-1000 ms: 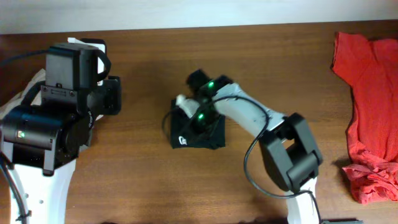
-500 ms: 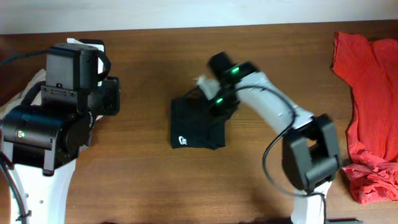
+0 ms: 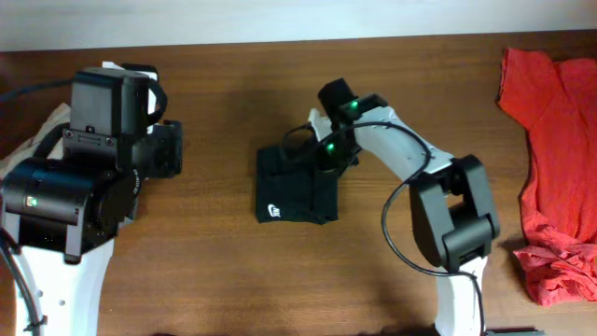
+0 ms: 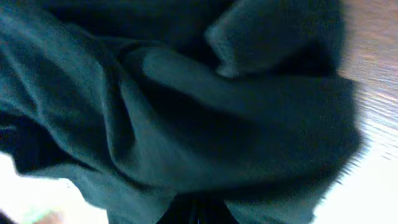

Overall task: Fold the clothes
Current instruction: 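Fold the right end leftward onto the stack with the right gripper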

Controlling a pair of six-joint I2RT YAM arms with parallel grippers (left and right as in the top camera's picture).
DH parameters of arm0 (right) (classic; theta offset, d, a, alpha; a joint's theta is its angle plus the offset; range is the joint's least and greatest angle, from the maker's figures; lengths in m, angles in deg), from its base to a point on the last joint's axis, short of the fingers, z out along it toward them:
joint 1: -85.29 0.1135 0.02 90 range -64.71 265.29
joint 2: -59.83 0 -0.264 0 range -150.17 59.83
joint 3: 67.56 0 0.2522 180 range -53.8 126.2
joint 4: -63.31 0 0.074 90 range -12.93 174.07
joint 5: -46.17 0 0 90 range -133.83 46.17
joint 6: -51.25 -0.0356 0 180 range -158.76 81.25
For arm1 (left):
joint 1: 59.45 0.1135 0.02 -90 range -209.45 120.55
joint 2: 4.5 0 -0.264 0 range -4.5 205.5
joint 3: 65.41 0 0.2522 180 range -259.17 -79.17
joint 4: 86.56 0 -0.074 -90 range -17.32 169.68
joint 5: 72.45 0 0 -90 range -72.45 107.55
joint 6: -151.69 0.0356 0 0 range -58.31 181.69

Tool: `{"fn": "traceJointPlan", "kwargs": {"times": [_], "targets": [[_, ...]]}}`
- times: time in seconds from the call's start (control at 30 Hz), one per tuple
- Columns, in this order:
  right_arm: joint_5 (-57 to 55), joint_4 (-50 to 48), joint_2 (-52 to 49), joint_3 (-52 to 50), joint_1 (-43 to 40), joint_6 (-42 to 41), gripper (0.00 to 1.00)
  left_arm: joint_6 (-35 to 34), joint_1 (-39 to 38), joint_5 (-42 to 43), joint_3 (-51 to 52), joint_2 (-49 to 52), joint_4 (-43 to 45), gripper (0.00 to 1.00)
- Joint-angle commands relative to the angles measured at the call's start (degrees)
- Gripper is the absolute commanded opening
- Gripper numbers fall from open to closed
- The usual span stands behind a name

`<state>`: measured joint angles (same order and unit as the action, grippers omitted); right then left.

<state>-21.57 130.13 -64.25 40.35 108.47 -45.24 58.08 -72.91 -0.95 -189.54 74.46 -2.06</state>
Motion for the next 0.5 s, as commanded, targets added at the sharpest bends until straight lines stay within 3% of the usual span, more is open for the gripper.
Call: {"fn": "traceJointPlan", "kwargs": {"times": [0.0, 0.17, 0.47], "targets": [[2.86, -0.33, -1.44, -0.42, 2.40, -1.51, 0.04, 0.66, 0.28, -0.57, -0.90, -0.76, -0.48, 0.71], [18.14, 1.05, -0.35, -0.39, 7.30, 5.95, 0.04, 0.66, 0.28, -0.59, -0.90, -0.76, -0.37, 0.72], [17.42, 4.72, 5.88, -0.33, 14.73, 12.48, 0.04, 0.66, 0.28, -0.59, -0.90, -0.76, -0.37, 0.73]]}}
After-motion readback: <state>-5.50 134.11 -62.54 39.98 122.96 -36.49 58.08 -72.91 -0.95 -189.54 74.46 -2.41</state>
